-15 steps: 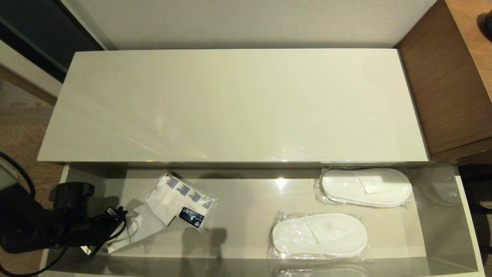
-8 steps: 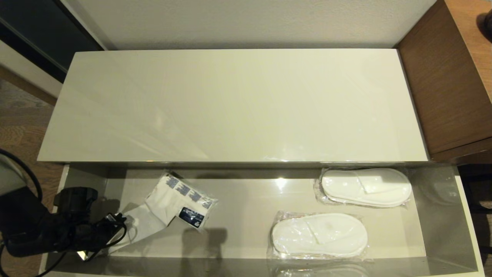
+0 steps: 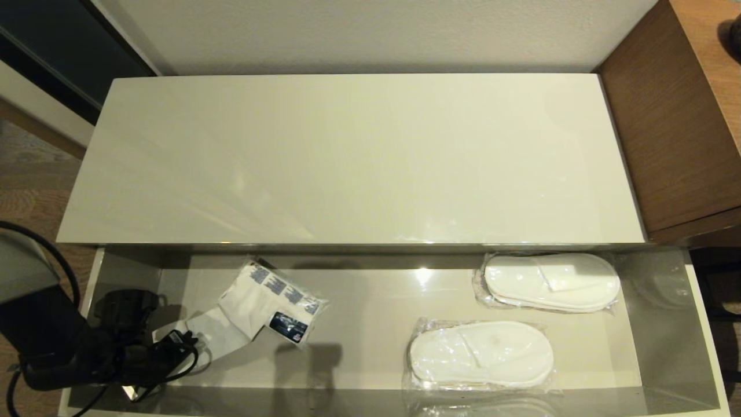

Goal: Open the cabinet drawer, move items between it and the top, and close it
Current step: Take out the roll paper from the drawer

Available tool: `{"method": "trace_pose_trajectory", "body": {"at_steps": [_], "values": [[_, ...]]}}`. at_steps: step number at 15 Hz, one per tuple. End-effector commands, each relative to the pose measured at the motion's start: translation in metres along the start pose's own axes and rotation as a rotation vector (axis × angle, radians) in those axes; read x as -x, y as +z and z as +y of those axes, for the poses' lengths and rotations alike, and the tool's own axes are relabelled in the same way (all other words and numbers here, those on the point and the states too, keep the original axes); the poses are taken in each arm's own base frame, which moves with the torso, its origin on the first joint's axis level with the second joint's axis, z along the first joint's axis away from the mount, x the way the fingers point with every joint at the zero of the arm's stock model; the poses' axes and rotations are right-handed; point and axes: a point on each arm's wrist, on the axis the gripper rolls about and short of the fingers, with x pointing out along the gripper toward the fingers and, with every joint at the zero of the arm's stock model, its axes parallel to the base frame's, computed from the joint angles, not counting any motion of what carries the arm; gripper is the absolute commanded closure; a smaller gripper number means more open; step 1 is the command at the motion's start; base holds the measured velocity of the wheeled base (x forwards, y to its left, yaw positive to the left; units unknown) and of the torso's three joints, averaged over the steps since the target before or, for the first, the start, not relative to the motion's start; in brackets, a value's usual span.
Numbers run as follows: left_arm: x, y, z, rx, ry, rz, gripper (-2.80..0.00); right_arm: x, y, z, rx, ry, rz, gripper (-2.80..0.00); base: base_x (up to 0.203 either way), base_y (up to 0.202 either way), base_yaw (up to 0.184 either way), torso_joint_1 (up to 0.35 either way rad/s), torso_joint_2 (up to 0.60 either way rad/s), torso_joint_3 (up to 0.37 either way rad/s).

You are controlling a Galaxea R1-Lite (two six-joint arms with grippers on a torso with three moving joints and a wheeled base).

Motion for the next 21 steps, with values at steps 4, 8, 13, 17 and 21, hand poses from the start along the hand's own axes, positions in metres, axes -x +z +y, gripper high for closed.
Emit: {"method": "trace_pose_trajectory", "body": {"at_steps": [4,8,13,17,21], "values": [[-0.003,-0.002,0.000,-0.001,0.005,0.006,-2.80,0.000,0.000,0.000,0.000,0.000,0.001,0.00,0.000,0.000,0.000,0.000,0.00,0.000],[-0.003,-0.001,-0.001,0.002,0.005,0.003,-2.80,0.000,0.000,0.000,0.000,0.000,0.003,0.00,0.000,0.000,0.000,0.000,0.00,0.000],[0.001,0.001,-0.003,-0.003,-0.026,-0.025,-2.80,0.000,0.000,0.000,0.000,0.000,0.003,0.00,0.000,0.000,0.000,0.000,0.00,0.000],[0.008,0.005,-0.011,-0.014,-0.081,-0.076,-2.80,0.000,0.000,0.000,0.000,0.000,0.001,0.00,0.000,0.000,0.000,0.000,0.00,0.000],[0.017,0.010,-0.015,-0.010,-0.107,-0.108,-2.80,0.000,0.000,0.000,0.000,0.000,0.003,0.00,0.000,0.000,0.000,0.000,0.00,0.000]]}}
